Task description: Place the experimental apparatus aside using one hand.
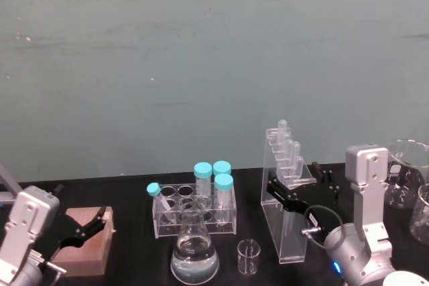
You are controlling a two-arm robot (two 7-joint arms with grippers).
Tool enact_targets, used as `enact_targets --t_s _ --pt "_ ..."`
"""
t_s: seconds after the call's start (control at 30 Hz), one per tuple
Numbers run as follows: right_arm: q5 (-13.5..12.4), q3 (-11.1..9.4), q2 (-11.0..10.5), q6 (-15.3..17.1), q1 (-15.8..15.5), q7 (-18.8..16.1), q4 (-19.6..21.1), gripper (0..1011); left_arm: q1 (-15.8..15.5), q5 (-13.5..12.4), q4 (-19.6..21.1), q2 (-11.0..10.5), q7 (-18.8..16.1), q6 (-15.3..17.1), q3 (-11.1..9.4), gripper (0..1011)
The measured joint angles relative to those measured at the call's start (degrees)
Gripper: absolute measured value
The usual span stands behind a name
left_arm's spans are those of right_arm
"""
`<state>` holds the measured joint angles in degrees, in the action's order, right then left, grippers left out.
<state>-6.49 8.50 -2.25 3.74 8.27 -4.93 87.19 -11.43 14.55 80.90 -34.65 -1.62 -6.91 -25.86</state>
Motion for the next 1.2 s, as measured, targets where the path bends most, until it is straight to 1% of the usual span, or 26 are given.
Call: enact_targets --t_s 0.23,0.87,1.0,1.07,1.13,1.17,1.2 --pt "0.3 -0.1 0.0 0.6 0.1 0.0 -0.1 1003 0.0 0.0 0.0 0.0 0.0 0.0 0.0 1000" --pt "0.3 -0.1 0.0 0.5 0.1 0.0 0.0 1003 0.0 0.0 0.0 0.0 0.0 0.0 0.0 1000" --pt "0.3 -0.1 0.0 0.5 0.1 0.0 0.0 947 0.0 0.0 0.0 0.0 0.0 0.0 0.0 1000" --pt "0.3 -0.1 0.0 0.5 0.1 0.1 0.0 888 0.0 0.0 0.0 0.0 0.0 0.0 0.0 1000" --pt "0.3 -0.1 0.0 0.5 0.1 0.1 0.0 863 0.0 0.0 0.0 0.0 0.0 0.0 0.0 1000" --pt "0.3 -0.1 0.0 0.5 0.1 0.1 0.0 804 0.0 0.0 0.0 0.0 0.0 0.0 0.0 1000" --pt "0.3 -0.1 0.0 0.5 0.1 0.1 0.0 787 0.0 0.0 0.0 0.0 0.0 0.0 0.0 1000"
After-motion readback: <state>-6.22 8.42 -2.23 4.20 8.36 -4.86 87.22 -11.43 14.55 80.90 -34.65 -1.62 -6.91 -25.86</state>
